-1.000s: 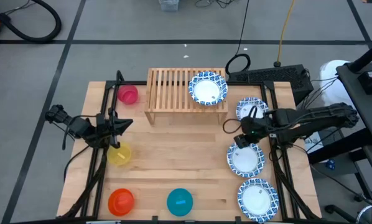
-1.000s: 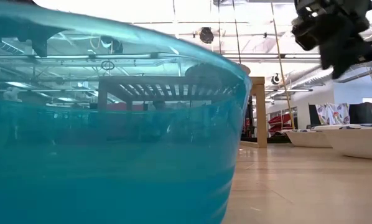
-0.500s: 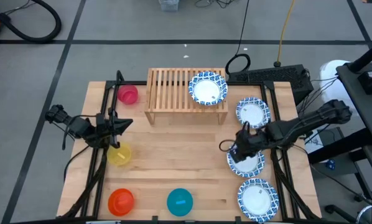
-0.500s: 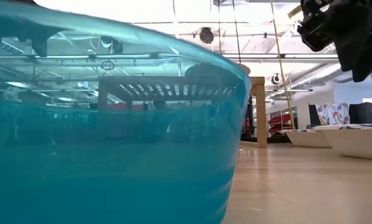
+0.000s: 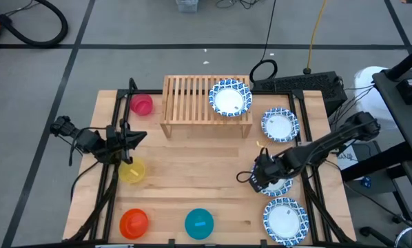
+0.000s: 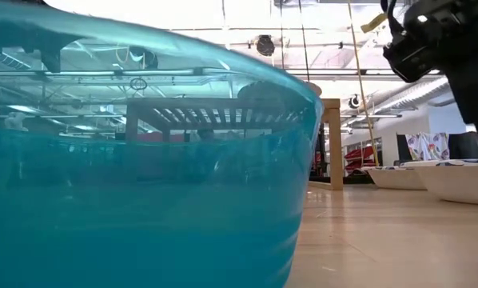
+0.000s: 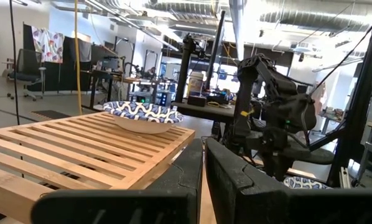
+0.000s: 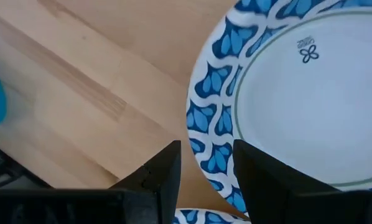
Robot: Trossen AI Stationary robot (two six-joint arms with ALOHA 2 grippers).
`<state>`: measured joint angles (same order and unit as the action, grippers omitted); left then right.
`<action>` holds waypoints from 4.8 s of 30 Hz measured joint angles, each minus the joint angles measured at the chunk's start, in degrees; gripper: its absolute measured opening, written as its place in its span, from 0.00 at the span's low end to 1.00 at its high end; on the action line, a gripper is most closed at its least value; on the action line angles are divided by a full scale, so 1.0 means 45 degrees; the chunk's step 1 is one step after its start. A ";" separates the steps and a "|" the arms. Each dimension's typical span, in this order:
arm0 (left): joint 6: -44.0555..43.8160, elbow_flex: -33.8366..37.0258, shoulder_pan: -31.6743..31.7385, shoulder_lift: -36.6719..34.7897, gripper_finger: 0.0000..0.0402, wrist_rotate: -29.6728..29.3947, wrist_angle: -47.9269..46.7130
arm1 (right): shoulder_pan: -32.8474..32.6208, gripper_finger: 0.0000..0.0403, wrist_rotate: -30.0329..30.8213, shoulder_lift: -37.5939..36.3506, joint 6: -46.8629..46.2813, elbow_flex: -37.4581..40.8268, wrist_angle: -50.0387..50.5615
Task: Place and stack bowls onto a shelf
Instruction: Stack the white bowl on top of the white bowl on the shelf
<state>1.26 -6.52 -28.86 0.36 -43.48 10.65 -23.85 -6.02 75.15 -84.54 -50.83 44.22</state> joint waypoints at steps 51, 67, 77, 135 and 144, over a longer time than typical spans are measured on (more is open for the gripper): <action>0.0049 0.0000 0.0000 0.0000 0.06 0.0010 0.0361 | -0.0401 0.35 0.0010 0.1705 0.4044 0.0000 -0.5339; 0.0029 0.0000 0.0000 0.0000 0.06 0.0010 0.0360 | -0.0386 0.35 0.0016 0.1700 0.4906 0.0000 -0.5587; 0.0000 0.0000 0.0000 0.0000 0.06 0.0010 0.0360 | -0.0375 0.35 0.0004 0.1699 0.4592 0.0010 -0.5996; 0.0329 0.0000 0.0000 0.0000 0.06 0.0010 0.0351 | 0.3053 0.29 -0.2807 0.1695 0.5277 0.0010 -0.3456; 0.0330 0.0000 0.0000 0.0000 0.06 0.0010 0.0321 | 0.3261 0.29 -0.4026 0.1695 0.4535 0.0010 -0.2793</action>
<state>2.74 -6.52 -28.86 0.36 -43.44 12.10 -9.17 -24.14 82.78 -64.13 -50.78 31.65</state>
